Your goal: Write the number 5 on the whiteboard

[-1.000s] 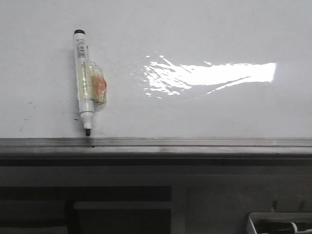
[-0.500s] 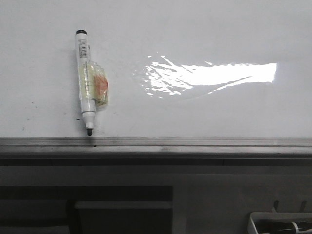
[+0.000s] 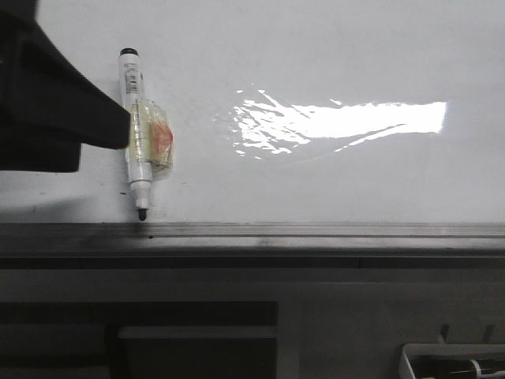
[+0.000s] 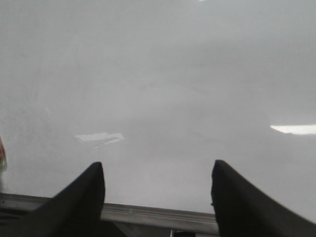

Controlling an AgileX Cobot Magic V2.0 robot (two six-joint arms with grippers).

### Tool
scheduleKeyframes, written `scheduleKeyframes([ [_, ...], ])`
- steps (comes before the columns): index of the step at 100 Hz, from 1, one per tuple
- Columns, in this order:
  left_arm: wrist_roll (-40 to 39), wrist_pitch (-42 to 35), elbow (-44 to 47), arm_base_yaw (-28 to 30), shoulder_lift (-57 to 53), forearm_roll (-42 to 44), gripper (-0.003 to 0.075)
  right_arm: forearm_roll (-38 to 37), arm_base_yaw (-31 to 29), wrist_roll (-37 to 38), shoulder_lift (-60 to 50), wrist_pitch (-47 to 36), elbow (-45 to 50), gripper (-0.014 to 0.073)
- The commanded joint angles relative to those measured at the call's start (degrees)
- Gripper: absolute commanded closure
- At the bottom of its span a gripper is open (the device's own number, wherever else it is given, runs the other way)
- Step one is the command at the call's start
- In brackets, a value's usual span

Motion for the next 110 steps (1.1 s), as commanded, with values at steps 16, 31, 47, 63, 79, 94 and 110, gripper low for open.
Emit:
scheduleKeyframes([
  [16,-0.2,-16.3,-2.1,-8.0,7.3,-2.6,0.0376,-0.6,0.0,-0.8,0.9,-4.0,-2.0,0.0176],
  [31,-0.2,-19.4,-2.1,-8.1,10.3,-6.0,0.0432,-0.6,0.0,-0.8,0.9,-3.8,-2.0,0.0176],
  [47,-0.2,-19.6,-2.1,-8.1,11.6,-6.0,0.0634,-0.6,0.0,-0.8,0.9,-3.7,-2.0,0.0175],
  [63,-0.2,-14.9,-3.6,-8.1,10.2,1.6,0.0741,1.2,1.5,-2.0,0.9,-1.8,-2.0,0.0175],
  [79,0.0,1.6,-9.6,-8.1,7.9,27.6,0.0741,16.4,8.6,-26.7,2.5,2.7,-2.1,0.0175],
  [94,0.4,18.8,-16.2,-8.1,7.9,47.8,0.0741,23.7,16.7,-43.1,6.6,3.6,-2.1,0.0175],
  [110,3.2,22.1,-18.4,-8.1,7.9,55.9,0.0741,24.2,24.9,-44.5,12.0,-0.1,-3.2,0.0175],
])
